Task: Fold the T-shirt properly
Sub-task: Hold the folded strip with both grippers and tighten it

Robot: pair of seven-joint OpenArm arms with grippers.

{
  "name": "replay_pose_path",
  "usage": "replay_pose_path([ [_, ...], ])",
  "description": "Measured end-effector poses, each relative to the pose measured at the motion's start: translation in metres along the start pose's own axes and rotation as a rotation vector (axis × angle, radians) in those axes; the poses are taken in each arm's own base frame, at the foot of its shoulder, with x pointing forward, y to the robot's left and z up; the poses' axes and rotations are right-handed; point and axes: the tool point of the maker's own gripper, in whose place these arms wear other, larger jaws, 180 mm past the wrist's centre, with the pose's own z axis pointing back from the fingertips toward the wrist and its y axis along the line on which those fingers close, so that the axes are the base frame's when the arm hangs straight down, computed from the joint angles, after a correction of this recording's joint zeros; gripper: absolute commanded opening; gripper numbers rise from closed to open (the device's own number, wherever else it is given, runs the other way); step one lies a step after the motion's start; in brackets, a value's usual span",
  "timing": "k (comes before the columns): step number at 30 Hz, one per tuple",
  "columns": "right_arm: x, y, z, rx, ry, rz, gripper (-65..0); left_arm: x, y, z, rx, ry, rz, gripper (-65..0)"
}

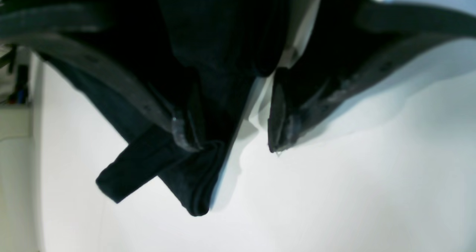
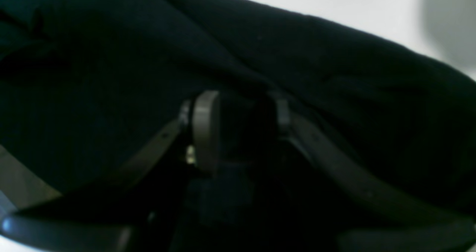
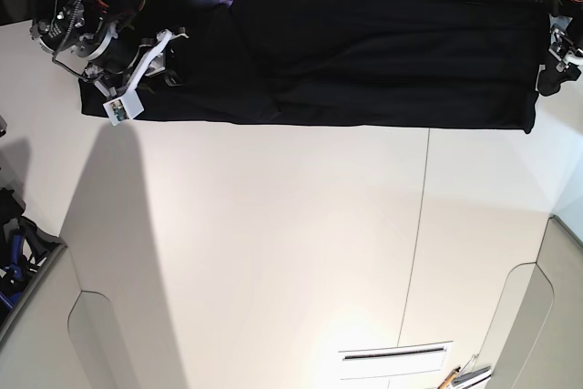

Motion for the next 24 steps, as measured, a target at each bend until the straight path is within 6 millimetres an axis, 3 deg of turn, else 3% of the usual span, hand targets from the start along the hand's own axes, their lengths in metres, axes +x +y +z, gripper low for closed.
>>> replay_pose_path([
  [7, 0.000, 0.000, 0.000, 0.000, 0.000, 0.000, -44.8, -0.019, -0.020, -0.007, -0.103, 0.010, 0.104, -33.2],
  [19, 0.000, 0.000, 0.000, 0.000, 0.000, 0.000, -44.8, -0.019, -0.020, -0.008, -0.103, -0.014, 0.110, -34.1],
  [24, 0.002, 0.003, 0.000, 0.014, -0.010, -0.009, -44.8, -0.020, -0.017, -0.009, -0.083, -0.017, 0.092, -47.8],
])
